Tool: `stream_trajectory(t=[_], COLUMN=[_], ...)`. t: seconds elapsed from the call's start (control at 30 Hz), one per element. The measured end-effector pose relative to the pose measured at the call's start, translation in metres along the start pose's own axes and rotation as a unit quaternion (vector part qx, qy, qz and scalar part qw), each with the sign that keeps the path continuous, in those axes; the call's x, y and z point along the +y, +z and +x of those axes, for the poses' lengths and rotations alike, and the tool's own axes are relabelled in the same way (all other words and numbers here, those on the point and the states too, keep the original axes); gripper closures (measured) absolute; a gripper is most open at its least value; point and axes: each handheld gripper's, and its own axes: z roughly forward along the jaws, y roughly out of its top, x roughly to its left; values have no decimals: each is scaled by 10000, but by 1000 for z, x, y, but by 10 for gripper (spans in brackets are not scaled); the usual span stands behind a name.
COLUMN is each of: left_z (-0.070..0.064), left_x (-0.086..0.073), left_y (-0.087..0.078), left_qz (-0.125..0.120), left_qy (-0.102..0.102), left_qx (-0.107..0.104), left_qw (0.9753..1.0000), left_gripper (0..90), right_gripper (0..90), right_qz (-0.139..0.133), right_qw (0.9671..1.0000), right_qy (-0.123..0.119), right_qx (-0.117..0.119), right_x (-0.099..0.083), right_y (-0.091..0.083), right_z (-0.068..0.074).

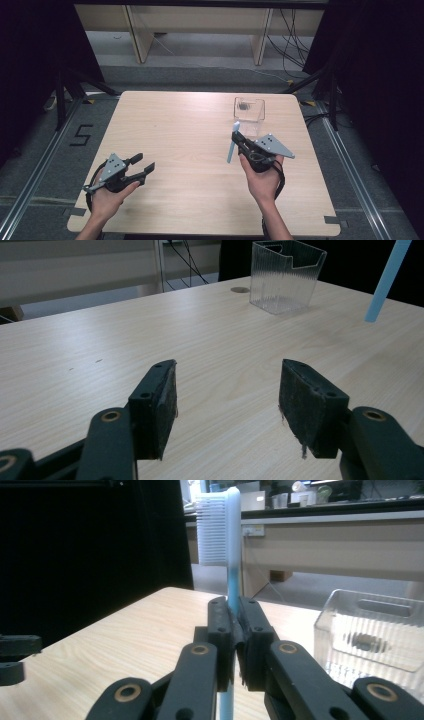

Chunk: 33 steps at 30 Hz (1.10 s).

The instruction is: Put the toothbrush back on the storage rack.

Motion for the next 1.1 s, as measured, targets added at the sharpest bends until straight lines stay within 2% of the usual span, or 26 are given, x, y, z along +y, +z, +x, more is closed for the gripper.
stream_trajectory(t=[0.07, 0.13, 0.17, 0.2, 0.23, 0.3, 0.33, 0.4, 0.43, 0.47, 0.5, 0.57, 0.63, 0.67, 0.7, 0.73, 0.77, 0.8, 0.9, 0.93, 0.97, 1.03, 1.1], left_z=[3, 4, 5, 6, 7, 8, 9, 10, 10, 10, 10, 10, 10, 10, 10, 10, 10, 10, 10, 9, 9, 9, 9], left_x=[-4, -7, -8, -9, -11, -12, -12, -13, -13, -13, -13, -14, -14, -14, -14, -14, -14, -15, -15, -15, -15, -16, -17], left_y=[-2, -4, -4, -5, -4, -5, -5, -5, -6, -6, -6, -5, -5, -5, -5, -5, -5, -4, -3, -4, -4, -4, -3], left_qz=[-4, 5, 6, -3, -83, 6, -6, -11, -8, -11, -14, -16, -20, -14, -9, -8, -10, -59, -60, -4, -2, 8, 4], left_qy=[-39, -69, -90, -107, -136, -140, -152, -160, -156, -150, -151, -170, -185, -180, -177, -179, -179, -185, -186, -175, -176, -178, -166], left_qx=[78, 126, 142, 156, 136, 192, 199, 219, 228, 231, 237, 251, 263, 265, 266, 265, 263, 237, 233, 260, 257, 255, 247], left_qw=[10000, 9999, 9999, 9998, 9998, 9997, 9997, 9996, 9996, 9996, 9996, 9995, 9995, 9995, 9995, 9995, 9995, 9995, 9995, 9995, 9995, 9995, 9996], left_gripper=[394, 391, 389, 388, 388, 384, 382, 380, 380, 380, 379, 375, 371, 370, 370, 370, 370, 370, 369, 369, 368, 367, 366], right_gripper=[860, 860, 860, 860, 860, 860, 860, 860, 860, 860, 860, 860, 860, 859, 860, 859, 859, 859, 859, 859, 859, 859, 859], right_qz=[-48, -51, -63, -36, -21, -94, -78, -139, -99, -142, -133, -170, -177, -150, -195, -176, -131, -221, -240, -208, -180, -218, -214], right_qw=[10000, 10000, 9999, 9999, 9999, 9998, 9998, 9995, 9997, 9993, 9995, 9992, 9991, 9990, 9991, 9988, 9990, 9989, 9984, 9986, 9983, 9981, 9982], right_qy=[-77, 16, -128, 11, -2, -53, -35, -147, -48, -177, -10, -122, -25, -120, -54, -127, -63, -57, -146, -79, -146, -130, -24], right_qx=[-37, -35, -83, -115, -118, -143, -177, -251, -240, -309, -274, -351, -374, -409, -360, -432, -420, -421, -489, -489, -543, -560, -565], right_x=[2, 3, 5, 5, 6, 7, 8, 10, 10, 11, 11, 13, 15, 16, 17, 18, 19, 20, 22, 23, 24, 25, 26], right_y=[-1, -2, -2, -3, -3, -3, -3, -4, -4, -4, -4, -5, -5, -5, -4, -4, -4, -3, -2, -2, -2, -1, 0], right_z=[-4, -6, -9, -8, -9, -12, -14, -18, -19, -22, -21, -25, -26, -28, -29, -31, -31, -33, -37, -38, -40, -42, -43])
